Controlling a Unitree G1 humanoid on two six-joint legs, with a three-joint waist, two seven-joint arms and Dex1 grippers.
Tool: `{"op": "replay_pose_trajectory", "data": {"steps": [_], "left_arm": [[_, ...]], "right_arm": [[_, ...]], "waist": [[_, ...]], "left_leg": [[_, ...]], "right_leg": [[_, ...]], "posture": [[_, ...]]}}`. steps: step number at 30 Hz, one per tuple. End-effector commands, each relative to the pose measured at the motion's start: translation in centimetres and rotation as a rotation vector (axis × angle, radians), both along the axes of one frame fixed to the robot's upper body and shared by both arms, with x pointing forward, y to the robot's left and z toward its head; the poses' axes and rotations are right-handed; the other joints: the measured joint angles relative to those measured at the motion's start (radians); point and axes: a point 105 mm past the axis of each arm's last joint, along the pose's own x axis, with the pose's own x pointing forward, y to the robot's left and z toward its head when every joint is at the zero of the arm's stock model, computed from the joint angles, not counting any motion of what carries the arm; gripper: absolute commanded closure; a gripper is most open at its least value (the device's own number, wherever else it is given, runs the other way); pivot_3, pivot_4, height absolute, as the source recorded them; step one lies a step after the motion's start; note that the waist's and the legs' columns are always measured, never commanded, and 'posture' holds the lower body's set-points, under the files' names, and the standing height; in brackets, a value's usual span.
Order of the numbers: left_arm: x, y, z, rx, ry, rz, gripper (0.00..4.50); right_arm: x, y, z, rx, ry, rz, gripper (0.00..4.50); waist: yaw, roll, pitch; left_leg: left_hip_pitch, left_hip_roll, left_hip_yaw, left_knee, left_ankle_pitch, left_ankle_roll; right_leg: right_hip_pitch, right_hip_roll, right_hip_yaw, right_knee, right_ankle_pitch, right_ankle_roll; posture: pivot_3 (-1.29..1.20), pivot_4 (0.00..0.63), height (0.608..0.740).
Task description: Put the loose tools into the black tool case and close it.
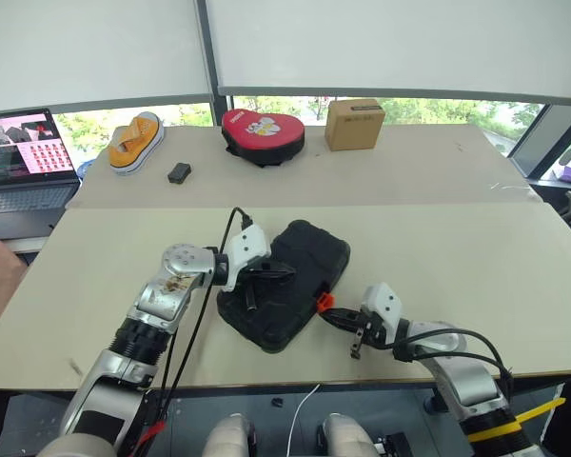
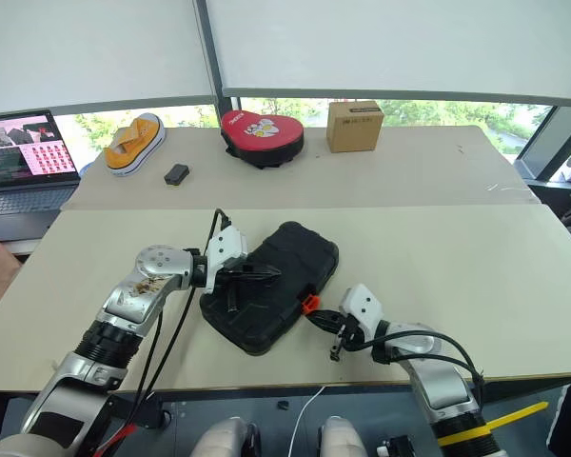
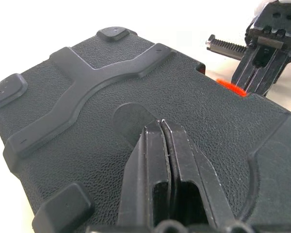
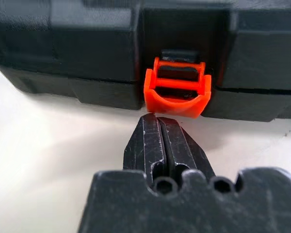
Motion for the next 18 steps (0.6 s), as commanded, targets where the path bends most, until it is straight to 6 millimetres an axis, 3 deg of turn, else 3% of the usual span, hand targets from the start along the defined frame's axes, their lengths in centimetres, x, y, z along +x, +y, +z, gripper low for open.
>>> {"op": "replay_pose_trajectory", "data": {"steps": [1,18], "left_arm": [[-1.5,1.8,-6.3,0.135,0.224,0.066,4.4],[-1.6,1.6,-6.5,0.139,0.235,0.061,4.4]], "right_arm": [[0.4,0.6,4.7,0.109,-0.179,0.007,4.5],[0.3,2.0,5.2,0.131,-0.161,0.042,4.5]], "waist": [[-0.001,-0.001,0.0],[-0.002,0.0,0.001]], "left_leg": [[0.0,0.0,0.0,0.0,0.0,0.0],[0.0,0.0,0.0,-0.001,-0.002,-0.004]], "right_leg": [[0.0,0.0,0.0,0.0,0.0,0.0],[-0.001,0.0,0.001,0.0,0.0,-0.001]], "posture": [[0.0,0.15,0.74],[0.0,0.15,0.74]]}}
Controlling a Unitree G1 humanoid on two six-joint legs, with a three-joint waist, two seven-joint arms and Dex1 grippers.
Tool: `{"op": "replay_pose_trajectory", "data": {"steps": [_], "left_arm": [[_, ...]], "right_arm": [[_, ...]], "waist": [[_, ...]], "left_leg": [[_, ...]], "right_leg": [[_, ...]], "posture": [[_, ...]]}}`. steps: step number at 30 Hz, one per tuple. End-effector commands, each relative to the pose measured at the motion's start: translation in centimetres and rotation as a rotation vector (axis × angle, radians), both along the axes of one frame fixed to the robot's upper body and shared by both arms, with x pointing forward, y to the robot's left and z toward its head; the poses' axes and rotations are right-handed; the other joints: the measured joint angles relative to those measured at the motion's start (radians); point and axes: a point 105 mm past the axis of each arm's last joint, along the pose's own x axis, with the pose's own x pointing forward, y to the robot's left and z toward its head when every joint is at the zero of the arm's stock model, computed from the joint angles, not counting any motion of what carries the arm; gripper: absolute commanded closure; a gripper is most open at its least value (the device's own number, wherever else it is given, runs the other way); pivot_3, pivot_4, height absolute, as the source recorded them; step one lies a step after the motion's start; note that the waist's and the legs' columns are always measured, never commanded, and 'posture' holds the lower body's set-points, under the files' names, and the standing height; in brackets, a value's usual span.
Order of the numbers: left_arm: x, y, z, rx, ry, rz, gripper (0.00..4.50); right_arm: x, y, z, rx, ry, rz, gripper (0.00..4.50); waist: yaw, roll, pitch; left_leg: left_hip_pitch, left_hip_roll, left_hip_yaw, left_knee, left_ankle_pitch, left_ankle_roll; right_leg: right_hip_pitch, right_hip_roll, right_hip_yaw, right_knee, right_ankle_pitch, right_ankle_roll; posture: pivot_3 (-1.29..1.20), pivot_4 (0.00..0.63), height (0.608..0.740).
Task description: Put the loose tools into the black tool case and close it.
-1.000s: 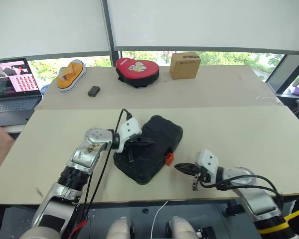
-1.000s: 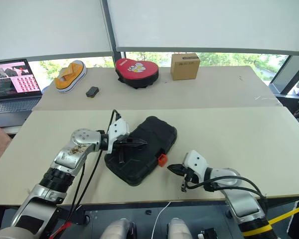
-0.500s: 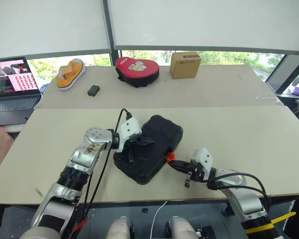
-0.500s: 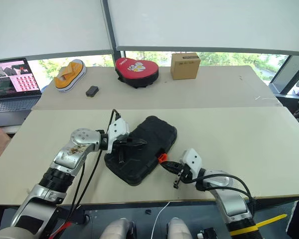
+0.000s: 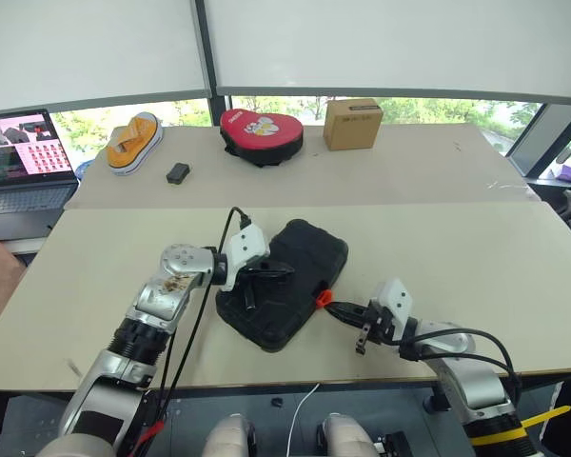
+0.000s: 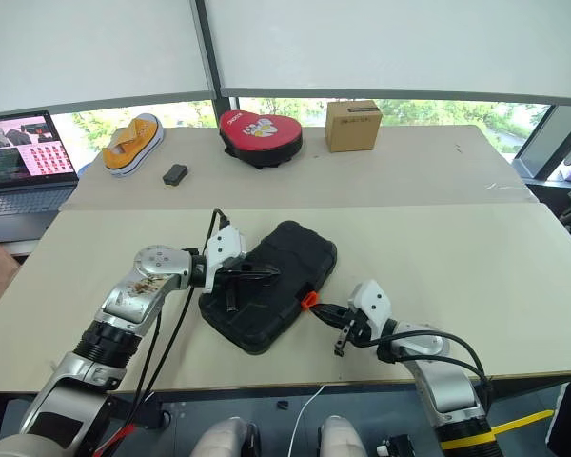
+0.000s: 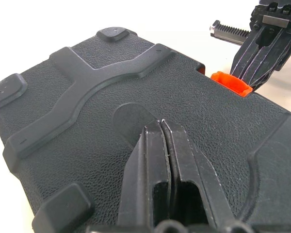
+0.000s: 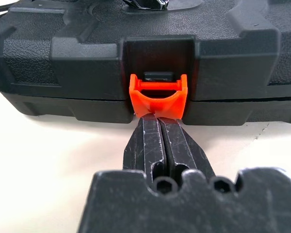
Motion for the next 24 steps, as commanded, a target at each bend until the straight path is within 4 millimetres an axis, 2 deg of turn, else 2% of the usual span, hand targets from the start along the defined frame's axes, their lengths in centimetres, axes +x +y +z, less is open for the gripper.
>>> {"op": "replay_pose_trajectory", "data": {"steps": [1,16,18,23,24], "left_arm": [[-1.7,1.4,-6.6,0.136,0.239,0.053,4.4],[-2.2,1.3,-7.3,0.146,0.268,0.045,4.4],[-2.1,1.1,-6.7,0.099,0.241,0.047,4.4],[-2.0,1.9,-3.1,-0.088,0.136,0.052,4.4],[-2.2,2.3,-2.1,-0.126,0.107,0.049,4.02]], "right_arm": [[0.2,2.1,4.3,0.099,-0.155,0.059,4.5],[0.9,3.1,4.6,0.109,-0.152,0.051,4.5],[0.9,2.9,4.1,0.08,-0.142,0.055,4.5],[0.5,0.9,4.6,0.061,-0.16,0.04,4.5],[0.4,0.2,4.8,0.06,-0.155,0.036,4.5]], "waist": [[-0.001,0.0,0.0],[-0.008,0.0,0.0],[-0.008,-0.001,0.0],[-0.009,0.002,0.002],[-0.009,0.001,0.003]], "left_leg": [[0.0,0.0,0.0,0.0,0.0,0.0],[0.002,0.0,0.0,-0.003,0.0,0.0],[0.004,0.0,0.0,-0.004,0.0,0.0],[0.005,-0.001,0.002,-0.008,0.0,0.0],[0.004,-0.001,0.003,-0.008,0.0,0.0]], "right_leg": [[0.0,0.0,0.0,0.0,0.0,0.0],[0.0,0.002,0.003,0.0,0.0,0.0],[0.0,0.001,0.004,0.0,0.0,0.0],[-0.001,0.001,0.007,-0.001,0.0,0.0],[-0.002,0.002,0.008,-0.001,0.001,-0.001]], "posture": [[0.0,0.15,0.74],[0.0,0.15,0.74],[0.0,0.15,0.74],[0.0,0.15,0.74],[0.0,0.15,0.74]]}}
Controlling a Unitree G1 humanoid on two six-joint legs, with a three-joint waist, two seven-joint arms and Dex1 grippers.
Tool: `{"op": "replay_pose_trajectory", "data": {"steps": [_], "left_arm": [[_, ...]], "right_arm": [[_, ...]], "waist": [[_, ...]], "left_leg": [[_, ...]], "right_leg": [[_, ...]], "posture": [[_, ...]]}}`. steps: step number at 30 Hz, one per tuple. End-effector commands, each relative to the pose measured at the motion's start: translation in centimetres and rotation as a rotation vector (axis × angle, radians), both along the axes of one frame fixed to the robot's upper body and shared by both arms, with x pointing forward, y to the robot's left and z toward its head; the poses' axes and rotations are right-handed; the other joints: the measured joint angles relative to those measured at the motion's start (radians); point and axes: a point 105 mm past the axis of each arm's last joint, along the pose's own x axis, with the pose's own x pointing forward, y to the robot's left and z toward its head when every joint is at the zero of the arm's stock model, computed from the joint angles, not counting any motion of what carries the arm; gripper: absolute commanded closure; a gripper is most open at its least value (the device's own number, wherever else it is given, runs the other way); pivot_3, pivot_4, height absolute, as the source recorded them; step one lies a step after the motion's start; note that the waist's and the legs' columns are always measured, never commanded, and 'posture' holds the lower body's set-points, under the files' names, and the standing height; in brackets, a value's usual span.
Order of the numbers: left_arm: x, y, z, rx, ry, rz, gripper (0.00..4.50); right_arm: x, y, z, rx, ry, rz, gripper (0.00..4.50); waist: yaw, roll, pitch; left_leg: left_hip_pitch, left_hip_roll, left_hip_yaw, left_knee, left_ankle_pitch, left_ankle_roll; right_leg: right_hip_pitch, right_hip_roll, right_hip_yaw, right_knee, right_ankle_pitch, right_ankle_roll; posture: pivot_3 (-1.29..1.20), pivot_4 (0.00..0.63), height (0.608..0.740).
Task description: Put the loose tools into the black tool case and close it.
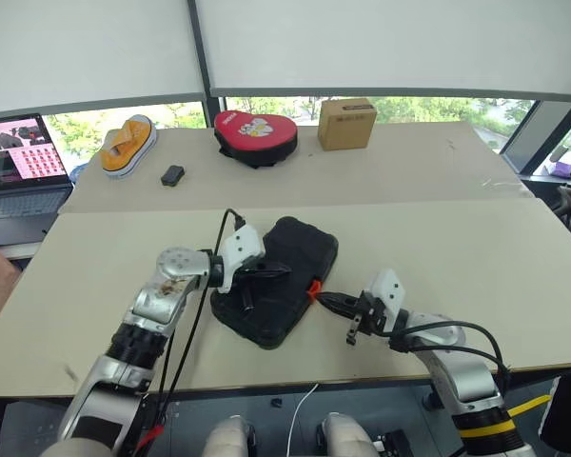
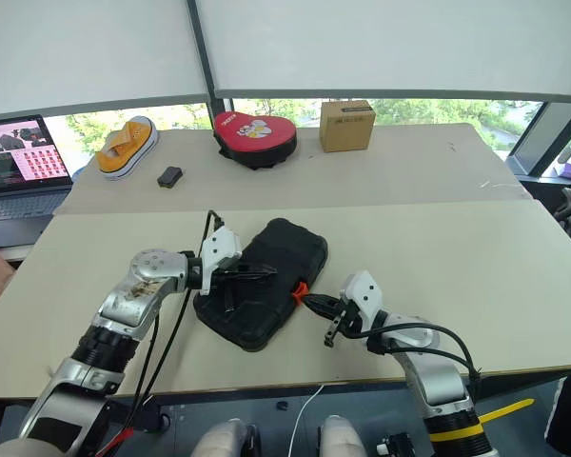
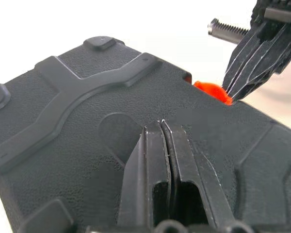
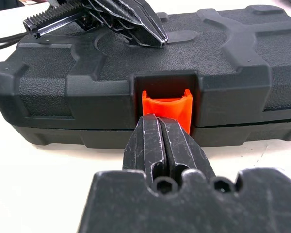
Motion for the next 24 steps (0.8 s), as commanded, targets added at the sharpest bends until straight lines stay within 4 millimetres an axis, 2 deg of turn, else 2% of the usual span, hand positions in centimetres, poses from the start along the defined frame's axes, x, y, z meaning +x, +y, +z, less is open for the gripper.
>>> {"op": "replay_pose_trajectory", "data": {"steps": [1,2,3,4,5,6,7,10,12,14,15,19,24], "left_arm": [[-1.7,2.3,-0.8,-0.075,0.052,0.016,3.89],[-2.2,3.5,0.0,-0.107,0.027,0.024,3.71],[-2.6,4.5,0.8,-0.125,-0.005,0.038,3.32],[-3.0,5.6,1.4,-0.131,-0.037,0.065,2.85],[-3.4,6.7,1.9,-0.128,-0.055,0.097,2.58],[-3.9,8.1,2.1,-0.11,-0.078,0.146,2.12],[-4.5,9.3,2.2,-0.096,-0.083,0.18,1.86],[-6.5,12.9,1.5,-0.049,-0.049,0.305,0.57],[-7.5,15.7,0.6,0.038,-0.075,0.436,0.0],[-8.4,18.0,-0.2,0.107,-0.097,0.543,0.0],[-9.0,18.8,-0.6,0.122,-0.096,0.576,0.0],[-11.0,20.6,-1.7,0.17,-0.105,0.65,0.0],[-11.1,20.2,-1.7,0.148,-0.136,0.668,0.0]], "right_arm": [[-0.3,-1.9,3.1,0.022,-0.09,0.011,4.5],[-0.6,-2.9,3.3,0.009,-0.086,0.01,4.5],[-0.8,-3.8,3.4,-0.011,-0.09,0.012,3.92],[-1.0,-4.6,3.6,-0.034,-0.1,0.01,3.68],[-1.2,-5.5,3.7,-0.052,-0.1,0.006,3.41],[-1.2,-6.5,3.9,-0.078,-0.114,-0.008,2.99],[-1.2,-7.4,3.9,-0.098,-0.119,-0.02,2.72],[-1.3,-9.7,3.8,-0.177,-0.154,-0.033,1.64],[-1.5,-11.1,3.4,-0.231,-0.19,-0.008,0.99],[-1.7,-12.1,2.9,-0.275,-0.217,0.027,0.25],[-1.8,-12.7,2.6,-0.295,-0.224,0.038,0.05],[-0.6,-13.8,2.4,-0.294,-0.21,0.02,0.05],[0.5,-14.3,1.9,-0.29,-0.231,0.014,0.05]], "waist": [[0.002,-0.001,0.002],[0.002,0.0,0.003],[0.001,-0.001,0.004],[0.002,-0.002,0.005],[0.002,-0.003,0.006],[0.002,-0.004,0.007],[0.002,-0.005,0.009],[0.006,-0.006,0.015],[0.01,-0.006,0.02],[0.012,-0.007,0.027],[0.014,-0.01,0.029],[0.019,-0.012,0.033],[0.021,-0.012,0.034]], "left_leg": [[-0.001,0.0,0.0,0.0,0.0,0.001],[-0.001,0.0,0.0,-0.001,0.002,0.003],[-0.004,0.0,0.001,-0.002,0.001,0.002],[-0.006,-0.001,0.002,-0.003,0.001,0.002],[-0.008,-0.001,0.002,-0.004,0.001,0.001],[-0.009,0.0,0.002,-0.004,0.0,0.0],[-0.012,0.0,0.002,-0.004,-0.001,0.0],[-0.018,0.0,0.001,-0.004,-0.002,0.001],[-0.019,-0.001,0.002,-0.004,-0.003,0.002],[-0.02,-0.002,0.003,-0.003,-0.004,0.002],[-0.02,-0.003,0.003,-0.003,-0.004,0.002],[-0.02,-0.002,0.003,0.0,-0.004,0.002],[-0.02,-0.002,0.003,0.0,-0.004,0.002]], "right_leg": [[0.0,0.0,0.0,0.0,0.001,0.001],[0.0,0.0,0.0,-0.001,0.002,0.005],[-0.004,0.0,0.0,-0.002,0.003,0.007],[-0.006,0.0,0.001,-0.003,0.003,0.007],[-0.008,0.0,0.001,-0.003,0.003,0.008],[-0.011,0.0,0.001,-0.003,0.003,0.008],[-0.014,0.001,0.002,-0.003,0.003,0.008],[-0.018,0.001,0.0,-0.004,0.001,0.009],[-0.018,-0.001,0.0,-0.006,0.001,0.01],[-0.018,-0.002,0.0,-0.007,0.001,0.011],[-0.017,-0.002,0.0,-0.008,0.001,0.011],[-0.017,-0.004,-0.001,-0.008,0.002,0.011],[-0.016,-0.014,-0.004,-0.007,0.002,0.01]], "posture": [[0.0,0.15,0.74],[0.0,0.15,0.74],[0.0,0.15,0.74],[0.0,0.15,0.74],[0.0,0.15,0.74],[0.0,0.15,0.74],[0.0,0.15,0.74],[0.0,0.15,0.74],[0.0,0.15,0.74],[0.0,0.15,0.74],[0.0,0.15,0.74],[0.0,0.15,0.74],[0.0,0.15,0.74]]}}
